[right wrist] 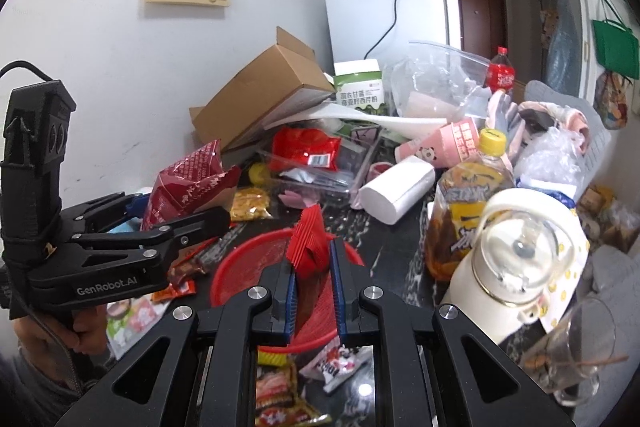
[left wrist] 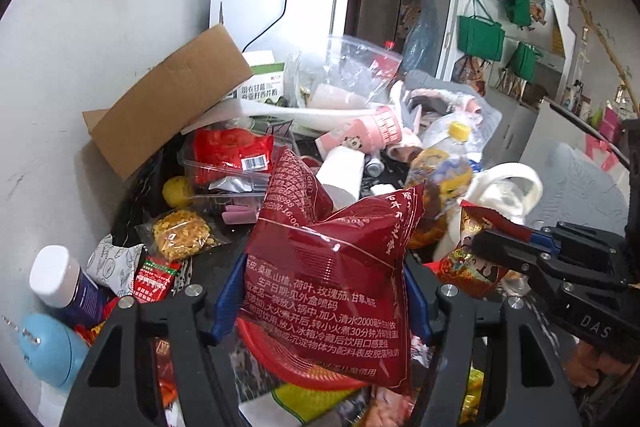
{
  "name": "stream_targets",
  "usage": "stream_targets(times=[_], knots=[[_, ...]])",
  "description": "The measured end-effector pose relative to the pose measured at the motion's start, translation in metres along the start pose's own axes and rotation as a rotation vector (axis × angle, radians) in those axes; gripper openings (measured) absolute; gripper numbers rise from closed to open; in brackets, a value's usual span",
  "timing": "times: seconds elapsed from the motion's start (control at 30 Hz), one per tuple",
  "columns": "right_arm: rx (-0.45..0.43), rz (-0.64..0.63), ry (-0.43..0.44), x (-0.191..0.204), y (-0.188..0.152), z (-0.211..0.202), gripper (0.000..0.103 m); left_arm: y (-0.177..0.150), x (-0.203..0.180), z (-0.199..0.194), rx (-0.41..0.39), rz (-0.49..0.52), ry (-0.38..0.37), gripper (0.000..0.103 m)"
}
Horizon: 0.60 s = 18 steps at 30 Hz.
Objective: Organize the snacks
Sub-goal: 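Carry the red bag and red-orange packet with both tools to the red basket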
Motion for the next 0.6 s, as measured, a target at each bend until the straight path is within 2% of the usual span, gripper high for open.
stream_targets(times=[0.37, 0.6], knots=[[0.090, 0.001, -0.002, -0.018, -0.001, 0.061, 0.015, -0.008, 0.008, 0.059, 0.089, 0.033, 0.071, 0.066], [0.136, -0.008, -0.002, -0.021, -0.007, 0.087, 0.015, -0.016, 0.009, 0.086, 0.146, 0.052, 0.090, 0.067]])
Point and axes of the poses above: each gripper's, at about its wrist camera, not at the fingertips, and z roughly the way its jaws point, x to its left, y to its top, the point moved 5 cm from there along z, roughly the way its jaws point, and after that the axes turned 9 degrees about y, right-handed, at the moved point
